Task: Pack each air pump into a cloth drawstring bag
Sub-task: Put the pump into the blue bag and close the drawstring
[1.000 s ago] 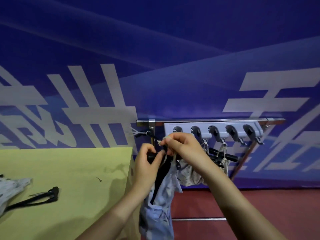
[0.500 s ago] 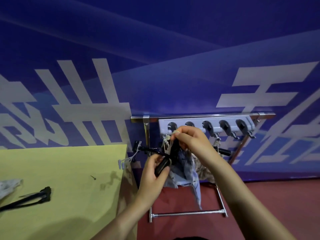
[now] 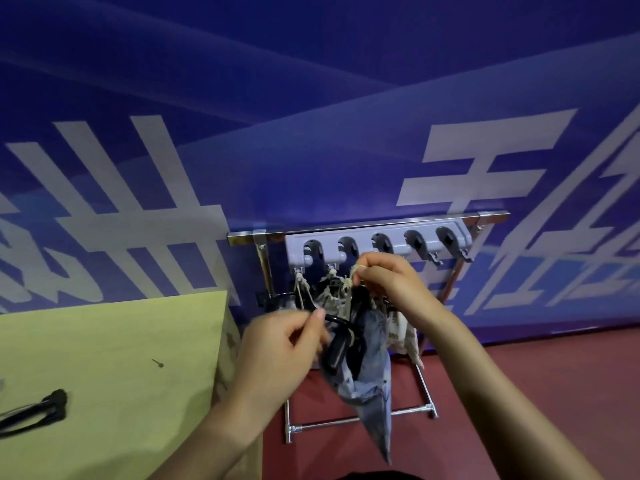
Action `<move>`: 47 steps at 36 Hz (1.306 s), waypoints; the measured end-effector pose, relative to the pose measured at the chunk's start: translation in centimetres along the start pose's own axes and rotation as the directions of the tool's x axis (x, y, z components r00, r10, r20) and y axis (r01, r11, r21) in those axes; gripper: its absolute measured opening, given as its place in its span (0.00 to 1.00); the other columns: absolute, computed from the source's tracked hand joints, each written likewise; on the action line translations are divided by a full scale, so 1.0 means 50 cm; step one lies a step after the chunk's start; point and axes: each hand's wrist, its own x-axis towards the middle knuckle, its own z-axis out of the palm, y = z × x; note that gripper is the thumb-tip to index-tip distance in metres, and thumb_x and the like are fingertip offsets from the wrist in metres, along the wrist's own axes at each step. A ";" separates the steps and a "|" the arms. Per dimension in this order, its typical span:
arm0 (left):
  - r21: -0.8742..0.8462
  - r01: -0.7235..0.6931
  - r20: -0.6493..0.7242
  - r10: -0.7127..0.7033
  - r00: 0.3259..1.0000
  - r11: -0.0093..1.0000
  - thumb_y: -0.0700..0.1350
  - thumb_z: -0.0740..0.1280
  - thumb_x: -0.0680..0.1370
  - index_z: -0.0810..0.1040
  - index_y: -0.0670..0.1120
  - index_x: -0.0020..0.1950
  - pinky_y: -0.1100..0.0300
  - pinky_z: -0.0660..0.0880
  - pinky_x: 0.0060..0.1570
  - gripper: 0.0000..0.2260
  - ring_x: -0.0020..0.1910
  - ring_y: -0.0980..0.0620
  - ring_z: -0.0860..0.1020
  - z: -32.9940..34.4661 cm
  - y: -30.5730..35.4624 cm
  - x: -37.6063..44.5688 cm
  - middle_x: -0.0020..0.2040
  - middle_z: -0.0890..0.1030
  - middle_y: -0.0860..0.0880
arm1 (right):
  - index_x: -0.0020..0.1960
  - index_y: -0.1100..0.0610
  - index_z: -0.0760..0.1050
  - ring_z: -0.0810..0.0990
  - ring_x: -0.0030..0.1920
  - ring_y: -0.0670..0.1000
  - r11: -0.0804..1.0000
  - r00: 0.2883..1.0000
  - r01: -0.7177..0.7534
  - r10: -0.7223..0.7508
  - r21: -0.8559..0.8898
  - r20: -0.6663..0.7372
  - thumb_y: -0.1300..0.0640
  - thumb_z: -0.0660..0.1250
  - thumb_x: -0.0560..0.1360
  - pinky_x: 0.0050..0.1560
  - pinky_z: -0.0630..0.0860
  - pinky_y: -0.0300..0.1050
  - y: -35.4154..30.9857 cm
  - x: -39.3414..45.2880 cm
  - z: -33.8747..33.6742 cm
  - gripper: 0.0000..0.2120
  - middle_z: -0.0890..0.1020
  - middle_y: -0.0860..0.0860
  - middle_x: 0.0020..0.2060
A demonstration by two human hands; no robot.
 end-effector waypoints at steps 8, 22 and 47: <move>-0.038 -0.035 0.299 0.045 0.953 0.999 0.44 0.63 0.78 0.81 0.55 0.46 0.64 0.75 0.52 0.09 0.49 0.62 0.80 -0.024 0.066 0.165 0.46 0.83 0.58 | 0.30 0.55 0.71 0.65 0.29 0.46 0.997 0.994 0.072 -0.068 -0.042 0.083 0.58 0.59 0.67 0.31 0.61 0.37 -0.002 -0.012 -0.042 0.08 0.69 0.47 0.26; -0.172 0.206 0.726 -0.017 0.688 0.963 0.39 0.56 0.83 0.75 0.41 0.56 0.73 0.70 0.46 0.09 0.46 0.64 0.77 0.155 0.021 0.179 0.48 0.80 0.51 | 0.34 0.64 0.71 0.75 0.33 0.51 0.997 0.998 0.056 -0.056 0.055 -0.008 0.62 0.59 0.69 0.38 0.71 0.41 0.032 -0.033 -0.142 0.07 0.77 0.58 0.29; -0.270 0.665 0.647 -0.380 0.661 0.697 0.41 0.59 0.82 0.75 0.44 0.40 0.66 0.72 0.33 0.12 0.31 0.54 0.72 0.520 -0.018 0.282 0.34 0.77 0.48 | 0.39 0.60 0.79 0.76 0.34 0.49 0.957 0.870 -0.285 0.282 0.053 -0.405 0.64 0.62 0.78 0.38 0.73 0.42 0.262 0.040 -0.351 0.11 0.79 0.58 0.34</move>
